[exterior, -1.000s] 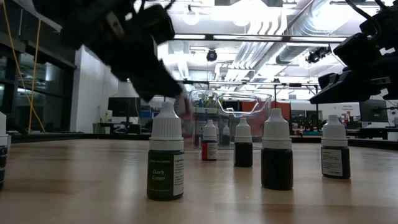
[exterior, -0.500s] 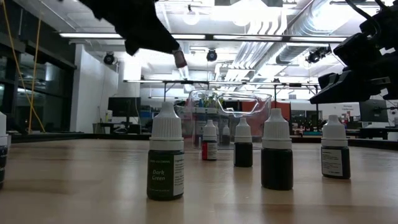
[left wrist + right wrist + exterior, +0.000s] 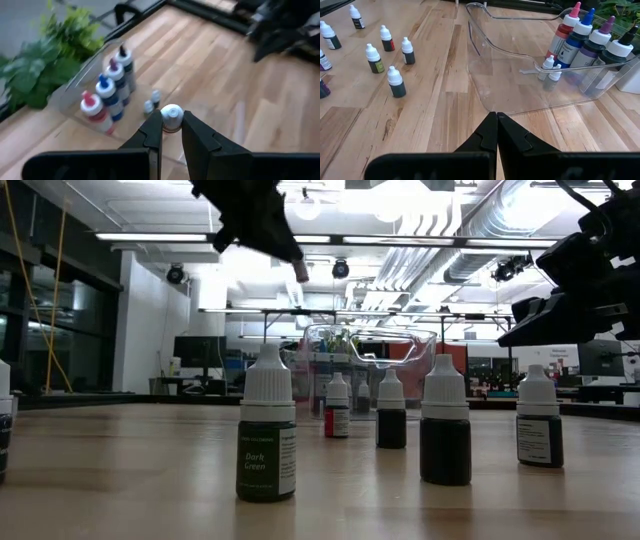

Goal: Pick & Place food coloring
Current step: Put the small orange food coloring bottle into the transparent bin

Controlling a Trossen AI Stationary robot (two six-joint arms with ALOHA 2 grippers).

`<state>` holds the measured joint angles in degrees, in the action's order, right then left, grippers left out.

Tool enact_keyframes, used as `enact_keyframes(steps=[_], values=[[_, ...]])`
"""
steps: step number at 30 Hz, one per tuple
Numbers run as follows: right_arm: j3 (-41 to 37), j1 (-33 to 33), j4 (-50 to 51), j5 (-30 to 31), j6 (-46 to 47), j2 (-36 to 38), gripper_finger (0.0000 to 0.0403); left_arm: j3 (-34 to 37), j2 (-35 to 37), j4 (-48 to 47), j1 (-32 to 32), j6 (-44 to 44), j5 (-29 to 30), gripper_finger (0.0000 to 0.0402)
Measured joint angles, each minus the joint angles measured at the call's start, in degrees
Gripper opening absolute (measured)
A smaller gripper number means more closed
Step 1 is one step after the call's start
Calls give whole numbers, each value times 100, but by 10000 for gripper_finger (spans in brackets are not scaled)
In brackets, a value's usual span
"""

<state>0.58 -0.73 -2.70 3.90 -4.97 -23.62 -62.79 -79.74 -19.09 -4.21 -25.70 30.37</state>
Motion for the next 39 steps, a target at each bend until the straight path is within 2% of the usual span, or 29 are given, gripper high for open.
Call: enact_keyframes(steps=[17,28,39], values=[[1,1,4,-2,0,0,0,-820,-1487,-103,541,-308,28,41],[1,1,4,-2,0,0,0,-978,-2154,-58,745,-389,19,41],[2,2,6,0,0,0,0,-974,-2605,17,844,-1526,-133,41]])
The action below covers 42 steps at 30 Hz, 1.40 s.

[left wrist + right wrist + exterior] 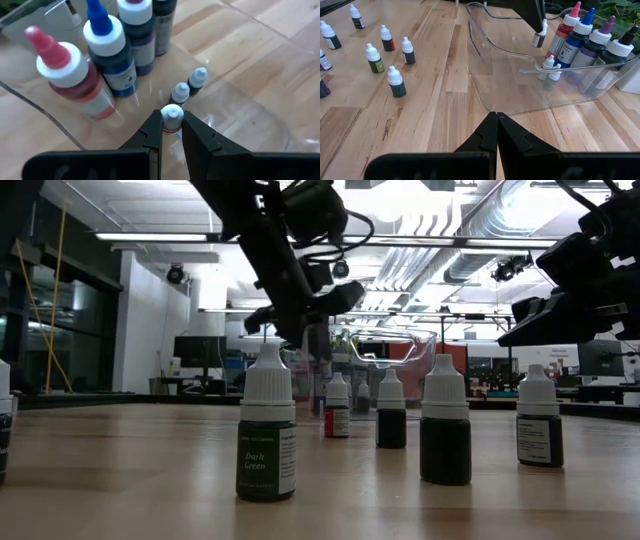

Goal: Pick & Place food coloring
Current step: Put the small orange food coloring bottle into the transparent bin

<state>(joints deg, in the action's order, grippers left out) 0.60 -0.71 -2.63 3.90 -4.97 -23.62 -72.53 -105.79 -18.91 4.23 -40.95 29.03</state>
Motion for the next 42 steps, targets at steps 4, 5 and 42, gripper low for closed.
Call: enact_keyframes(steps=[4,5,42], values=[[-2,-1,-1,-1,0,2,0,-6,-110,255,7,-5,5,41],[0,-1,-1,-2,0,1,0,-54,-157,241,7,-5,3,41],[0,0,0,0,0,0,0,-1115,-897,-827,107,15,-271,57]])
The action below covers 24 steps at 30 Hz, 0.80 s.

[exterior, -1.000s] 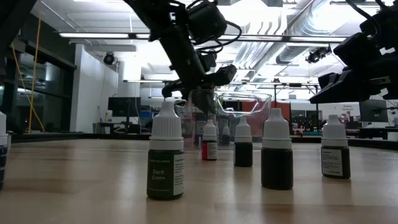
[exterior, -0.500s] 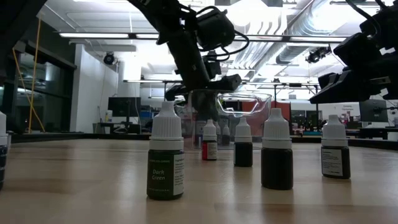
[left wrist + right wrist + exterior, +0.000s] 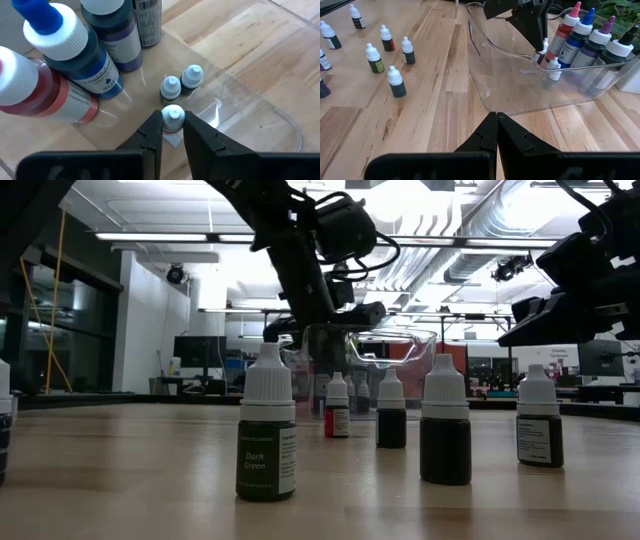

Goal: Pick & Place food coloring
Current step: Put the small orange food coloring bottle into the transparent bin, then put the small blue food coloring bottle into the transparent bin

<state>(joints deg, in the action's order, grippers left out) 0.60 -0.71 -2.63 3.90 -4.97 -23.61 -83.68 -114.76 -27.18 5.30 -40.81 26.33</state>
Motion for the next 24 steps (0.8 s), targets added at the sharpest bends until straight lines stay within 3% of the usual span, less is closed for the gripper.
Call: enact_keyframes(steps=[7,24], values=[[-2,0,0,-2,0,0,0,0,4,2,39,1,-29,93],[-1,0,-1,-2,0,0,0,2,7,34,37,1,-24,97]])
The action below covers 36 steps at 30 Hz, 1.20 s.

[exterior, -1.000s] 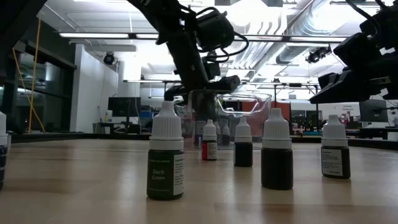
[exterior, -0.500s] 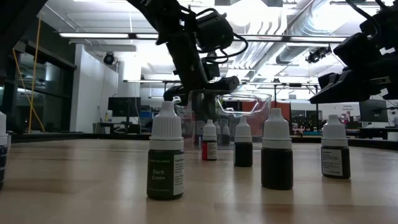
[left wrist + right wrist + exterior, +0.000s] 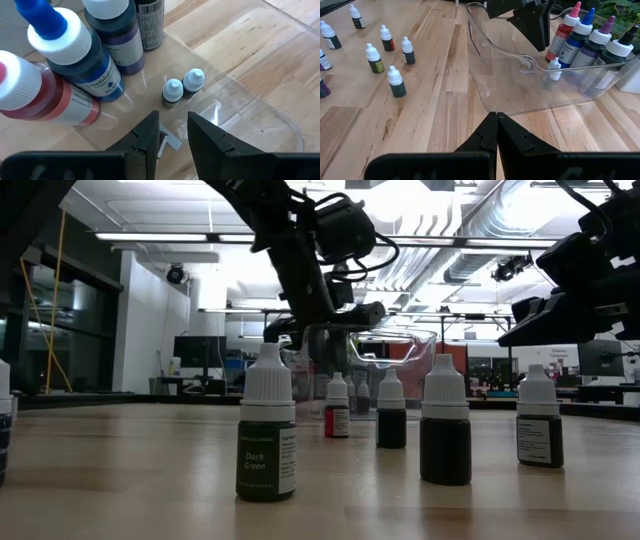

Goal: Pick & Place food coloring
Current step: Put the small blue food coloring bottle into the transparent bin

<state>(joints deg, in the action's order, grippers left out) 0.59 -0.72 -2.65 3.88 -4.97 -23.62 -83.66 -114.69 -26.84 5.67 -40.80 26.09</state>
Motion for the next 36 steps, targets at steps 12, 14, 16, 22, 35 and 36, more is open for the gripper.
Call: enact_keyframes(steps=[12,14,16,22,35,36], values=[[0,1,-10,2,0,2,0,-743,253,-360,-138,827,32,97],[1,1,-1,0,0,0,0,-847,289,-322,-244,1225,-51,97],[0,-1,-3,2,0,2,0,-854,450,-357,-347,1697,-277,97],[-1,1,6,0,0,0,0,-855,823,-418,-647,2847,-786,97],[-1,1,13,0,0,2,0,-855,1270,-509,-955,3648,-2824,100],[0,1,14,-1,0,1,0,-853,1270,-512,-956,3658,-2915,104]])
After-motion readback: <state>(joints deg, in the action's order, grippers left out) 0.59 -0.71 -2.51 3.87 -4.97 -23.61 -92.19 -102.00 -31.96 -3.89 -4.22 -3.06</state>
